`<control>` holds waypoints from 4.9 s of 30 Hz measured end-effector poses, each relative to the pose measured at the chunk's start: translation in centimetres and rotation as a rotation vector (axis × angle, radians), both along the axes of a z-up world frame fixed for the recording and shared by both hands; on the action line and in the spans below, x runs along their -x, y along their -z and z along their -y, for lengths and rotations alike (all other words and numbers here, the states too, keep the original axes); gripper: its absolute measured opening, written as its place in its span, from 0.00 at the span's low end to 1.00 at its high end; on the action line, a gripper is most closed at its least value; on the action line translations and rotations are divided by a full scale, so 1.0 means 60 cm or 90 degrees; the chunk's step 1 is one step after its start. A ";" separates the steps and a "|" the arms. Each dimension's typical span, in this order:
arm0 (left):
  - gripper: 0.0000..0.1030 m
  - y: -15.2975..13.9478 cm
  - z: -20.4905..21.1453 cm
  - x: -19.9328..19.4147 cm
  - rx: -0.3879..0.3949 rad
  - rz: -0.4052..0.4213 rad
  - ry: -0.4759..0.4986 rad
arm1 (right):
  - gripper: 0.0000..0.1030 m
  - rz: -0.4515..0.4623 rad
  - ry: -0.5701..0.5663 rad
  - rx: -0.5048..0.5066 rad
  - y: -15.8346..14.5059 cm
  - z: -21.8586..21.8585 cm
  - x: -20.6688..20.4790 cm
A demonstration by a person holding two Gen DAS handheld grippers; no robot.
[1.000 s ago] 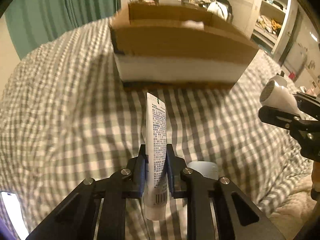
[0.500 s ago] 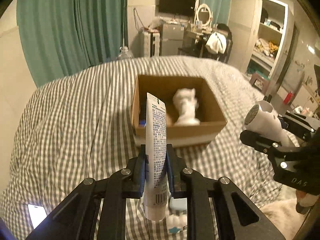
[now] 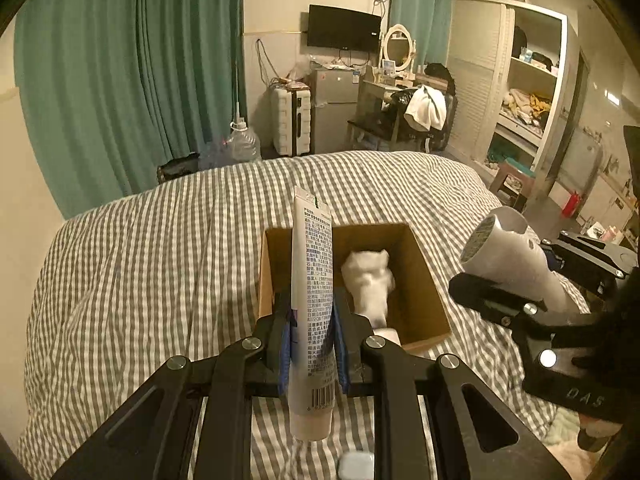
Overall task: Organize objects
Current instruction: 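Place the tube and hair dryer into the box and open both tools, then move both tools back to the last items on the bed, then grasp the star toy figure with left tool while right tool grasps the earbud case, then lower the toy figure and earbud case into the box and release both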
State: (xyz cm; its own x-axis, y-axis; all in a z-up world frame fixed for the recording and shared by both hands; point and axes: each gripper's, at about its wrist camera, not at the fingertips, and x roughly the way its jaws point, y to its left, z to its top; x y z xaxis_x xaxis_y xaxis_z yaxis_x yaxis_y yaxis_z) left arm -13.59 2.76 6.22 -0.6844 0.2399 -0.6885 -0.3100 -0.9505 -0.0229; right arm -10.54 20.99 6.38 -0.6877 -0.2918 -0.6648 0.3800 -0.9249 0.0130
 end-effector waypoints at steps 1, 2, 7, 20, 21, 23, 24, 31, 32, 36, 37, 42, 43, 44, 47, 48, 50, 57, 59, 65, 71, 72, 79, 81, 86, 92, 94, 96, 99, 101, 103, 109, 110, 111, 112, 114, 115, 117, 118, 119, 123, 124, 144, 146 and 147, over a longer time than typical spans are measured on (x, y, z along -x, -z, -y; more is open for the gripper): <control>0.17 0.003 -0.003 0.012 0.001 -0.001 0.002 | 0.46 0.001 0.001 0.002 0.002 0.001 0.013; 0.17 0.007 -0.006 0.022 0.001 -0.001 0.002 | 0.46 0.002 0.003 0.002 0.004 0.003 0.027; 0.17 0.033 -0.017 0.089 0.005 0.008 0.002 | 0.46 0.013 0.017 0.009 0.018 0.003 0.095; 0.17 0.169 -0.048 0.188 0.005 0.070 0.018 | 0.46 0.099 0.085 0.043 0.153 -0.035 0.224; 0.17 0.176 -0.050 0.190 0.002 0.069 0.026 | 0.46 0.105 0.092 0.047 0.163 -0.039 0.231; 0.17 0.181 -0.053 0.189 -0.002 0.059 0.034 | 0.47 0.112 0.101 0.058 0.179 -0.047 0.237; 0.17 0.183 -0.054 0.189 -0.001 0.057 0.036 | 0.47 0.114 0.104 0.065 0.184 -0.050 0.239; 0.54 0.175 -0.051 0.177 0.028 0.047 0.023 | 0.69 0.089 0.131 0.088 0.166 -0.068 0.239; 0.64 0.166 -0.048 0.171 0.032 0.039 0.016 | 0.69 0.079 0.133 0.094 0.155 -0.069 0.232; 0.74 0.121 -0.025 0.152 0.031 0.013 -0.003 | 0.69 0.045 0.140 0.091 0.108 -0.075 0.213; 0.74 0.112 -0.018 0.145 0.032 0.011 -0.010 | 0.69 0.037 0.139 0.085 0.092 -0.075 0.205; 0.75 0.050 0.030 0.089 0.029 -0.010 -0.049 | 0.69 -0.003 0.126 0.030 0.034 -0.068 0.134; 0.75 0.037 0.040 0.075 0.036 -0.014 -0.059 | 0.69 -0.011 0.119 0.022 0.022 -0.064 0.117; 0.75 0.023 0.050 0.057 0.044 -0.020 -0.071 | 0.69 -0.022 0.113 0.015 0.008 -0.062 0.094; 0.75 -0.012 0.066 0.017 0.048 -0.033 -0.091 | 0.69 -0.037 0.099 0.014 -0.022 -0.056 0.042; 0.75 -0.024 0.076 -0.002 0.043 -0.039 -0.100 | 0.69 -0.042 0.098 0.014 -0.031 -0.055 0.024; 0.75 -0.038 0.089 -0.030 0.036 -0.046 -0.104 | 0.69 -0.047 0.090 0.010 -0.045 -0.052 -0.013; 0.75 -0.018 0.116 -0.127 0.055 -0.051 -0.142 | 0.69 -0.046 0.058 -0.020 -0.030 -0.026 -0.102; 0.75 0.007 0.118 -0.146 0.057 -0.046 -0.149 | 0.69 -0.040 0.051 -0.019 -0.002 -0.022 -0.117; 0.75 0.131 0.104 -0.182 0.087 -0.008 -0.156 | 0.69 0.015 0.043 -0.012 0.122 -0.018 -0.133; 0.75 0.249 0.064 -0.220 0.105 0.042 -0.122 | 0.69 0.049 0.077 -0.016 0.227 -0.036 -0.145; 0.75 0.267 0.053 -0.229 0.103 0.053 -0.110 | 0.69 0.053 0.083 -0.017 0.238 -0.039 -0.146; 0.75 0.322 -0.001 -0.278 0.060 0.106 -0.047 | 0.69 0.101 0.114 -0.020 0.301 -0.074 -0.158; 0.75 0.344 -0.022 -0.287 0.064 0.125 -0.028 | 0.69 0.109 0.124 -0.011 0.313 -0.085 -0.165; 0.75 0.416 -0.043 -0.282 0.089 0.172 -0.035 | 0.69 0.119 0.122 -0.005 0.331 -0.090 -0.173; 0.63 0.449 -0.025 -0.261 0.011 0.199 -0.042 | 0.69 0.114 0.100 -0.018 0.357 -0.076 -0.174; 0.63 0.436 -0.015 -0.260 0.012 0.189 -0.044 | 0.69 0.113 0.091 -0.018 0.365 -0.067 -0.170; 0.63 0.405 0.010 -0.260 0.022 0.159 -0.069 | 0.69 0.112 0.078 -0.016 0.370 -0.057 -0.166; 0.63 0.371 0.059 -0.244 0.036 0.124 -0.114 | 0.69 0.100 0.047 -0.021 0.377 -0.030 -0.158; 0.63 0.354 0.087 -0.228 0.049 0.107 -0.137 | 0.69 0.108 0.016 -0.017 0.388 -0.004 -0.148; 0.63 0.352 0.111 -0.206 0.060 0.094 -0.153 | 0.69 0.121 -0.015 -0.023 0.401 0.025 -0.141; 0.63 0.366 0.141 -0.170 0.070 0.111 -0.164 | 0.69 0.166 -0.088 -0.047 0.448 0.100 -0.123; 0.63 0.369 0.142 -0.168 0.070 0.116 -0.162 | 0.69 0.175 -0.093 -0.054 0.456 0.110 -0.120; 0.63 0.371 0.147 -0.167 0.070 0.119 -0.163 | 0.69 0.180 -0.096 -0.062 0.461 0.116 -0.118; 0.63 0.372 0.150 -0.168 0.069 0.122 -0.164 | 0.69 0.184 -0.097 -0.079 0.468 0.125 -0.118; 0.63 0.370 0.149 -0.171 0.065 0.124 -0.167 | 0.66 0.182 -0.096 -0.104 0.472 0.134 -0.121; 0.63 0.368 0.155 -0.178 0.062 0.126 -0.169 | 0.56 0.178 -0.095 -0.115 0.471 0.136 -0.124; 0.63 0.362 0.157 -0.186 0.056 0.129 -0.168 | 0.56 0.175 -0.089 -0.125 0.465 0.137 -0.131; 0.63 0.356 0.156 -0.190 0.059 0.127 -0.166 | 0.56 0.176 -0.087 -0.125 0.462 0.135 -0.134; 0.63 0.352 0.154 -0.196 0.063 0.126 -0.166 | 0.55 0.173 -0.084 -0.118 0.456 0.131 -0.137; 0.63 0.310 0.146 -0.209 0.059 0.119 -0.156 | 0.55 0.158 -0.067 -0.086 0.410 0.107 -0.143; 0.63 0.300 0.144 -0.209 0.054 0.114 -0.154 | 0.55 0.151 -0.062 -0.079 0.393 0.099 -0.142; 0.63 0.011 0.030 0.014 -0.036 -0.054 -0.076 | 0.55 0.001 -0.003 -0.012 0.022 -0.013 0.014; 0.63 0.013 0.021 0.043 -0.029 -0.052 -0.070 | 0.55 -0.007 0.000 -0.005 0.011 -0.007 0.050; 0.63 0.017 0.014 0.061 -0.017 -0.054 -0.068 | 0.55 -0.011 0.003 0.000 0.008 -0.005 0.065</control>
State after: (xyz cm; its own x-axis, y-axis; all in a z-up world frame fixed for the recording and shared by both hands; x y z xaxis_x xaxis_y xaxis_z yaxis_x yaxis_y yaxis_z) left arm -17.23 1.92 5.19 -0.7621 0.1800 -0.6219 -0.2095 -0.9775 -0.0262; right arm -14.43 21.31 5.90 -0.7007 -0.2890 -0.6523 0.3762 -0.9265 0.0063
